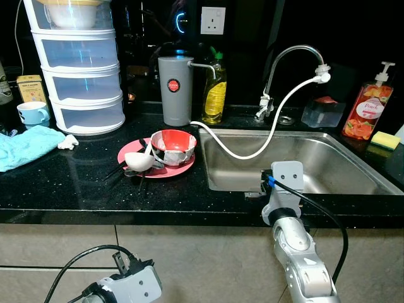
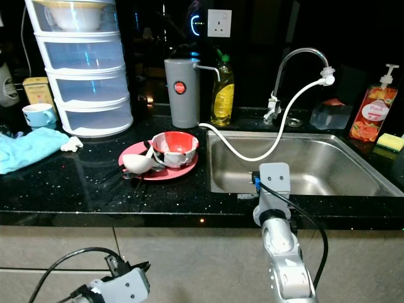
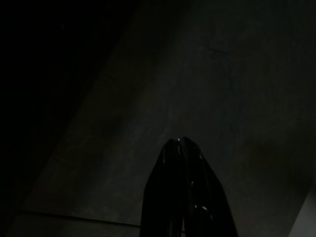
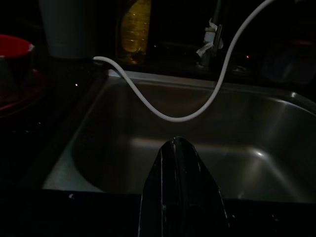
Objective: Kitchen organization
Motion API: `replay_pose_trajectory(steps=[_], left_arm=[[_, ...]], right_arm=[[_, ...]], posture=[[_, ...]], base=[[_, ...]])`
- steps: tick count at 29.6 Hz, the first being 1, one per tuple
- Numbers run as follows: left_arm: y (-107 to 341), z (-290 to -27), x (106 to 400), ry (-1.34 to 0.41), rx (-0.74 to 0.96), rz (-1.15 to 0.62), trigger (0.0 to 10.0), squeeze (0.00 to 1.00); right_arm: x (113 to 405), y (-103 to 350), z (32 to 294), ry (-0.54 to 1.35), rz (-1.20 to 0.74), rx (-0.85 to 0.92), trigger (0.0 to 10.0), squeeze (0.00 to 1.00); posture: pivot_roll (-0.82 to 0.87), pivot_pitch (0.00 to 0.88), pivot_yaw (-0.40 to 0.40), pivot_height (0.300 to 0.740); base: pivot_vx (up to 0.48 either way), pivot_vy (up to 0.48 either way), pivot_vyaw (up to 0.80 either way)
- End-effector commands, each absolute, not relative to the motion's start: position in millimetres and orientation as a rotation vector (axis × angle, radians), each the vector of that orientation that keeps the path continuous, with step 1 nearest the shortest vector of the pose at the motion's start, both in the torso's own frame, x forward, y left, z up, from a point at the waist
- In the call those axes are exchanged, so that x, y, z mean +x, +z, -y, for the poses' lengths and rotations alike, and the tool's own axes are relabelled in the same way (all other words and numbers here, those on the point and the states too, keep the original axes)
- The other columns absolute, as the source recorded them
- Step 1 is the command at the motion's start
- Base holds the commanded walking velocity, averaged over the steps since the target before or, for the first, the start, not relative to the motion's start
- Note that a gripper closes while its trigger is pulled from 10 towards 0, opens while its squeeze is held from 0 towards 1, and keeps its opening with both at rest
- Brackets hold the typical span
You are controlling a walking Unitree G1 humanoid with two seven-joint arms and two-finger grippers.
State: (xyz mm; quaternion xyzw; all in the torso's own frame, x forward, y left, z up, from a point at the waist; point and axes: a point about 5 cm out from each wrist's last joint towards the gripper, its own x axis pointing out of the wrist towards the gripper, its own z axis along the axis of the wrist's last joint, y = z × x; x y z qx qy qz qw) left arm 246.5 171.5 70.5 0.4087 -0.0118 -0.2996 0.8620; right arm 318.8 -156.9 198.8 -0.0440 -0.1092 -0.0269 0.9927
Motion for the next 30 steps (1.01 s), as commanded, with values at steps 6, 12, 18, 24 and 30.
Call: replay_pose_trajectory(steps=[6, 12, 18, 24, 30], left_arm=[[69.6, -171.5, 244.1, -0.631, 0.864, 0.016, 10.0, 0.00], [69.7, -170.7, 246.3, -0.631, 0.864, 0.015, 10.0, 0.00], [69.5, -171.8, 245.0, -0.631, 0.864, 0.015, 10.0, 0.00], [70.3, -172.3, 244.0, -0.631, 0.864, 0.016, 10.0, 0.00], [71.1, -173.4, 246.0, -0.630, 0.865, 0.015, 10.0, 0.00]], right_arm=[[317.3, 196.5, 162.7, -0.076, 0.213, -0.085, 10.0, 0.00], [322.1, 200.7, 153.1, -0.030, 0.222, -0.088, 10.0, 0.00], [318.4, 199.0, 160.2, -0.061, 0.219, -0.087, 10.0, 0.00], [311.8, 195.0, 168.3, -0.088, 0.209, -0.089, 10.0, 0.00], [314.7, 197.2, 162.1, -0.075, 0.218, -0.082, 10.0, 0.00]], posture=[[-0.01, 0.055, -0.049, 0.740], [-0.01, 0.054, -0.044, 0.740], [-0.01, 0.058, -0.029, 0.740], [0.00, 0.073, -0.015, 0.740], [0.01, 0.077, -0.012, 0.740]], base=[[0.000, 0.000, 0.00], [0.000, 0.000, 0.00], [0.000, 0.000, 0.00], [0.000, 0.000, 0.00], [0.000, 0.000, 0.00]])
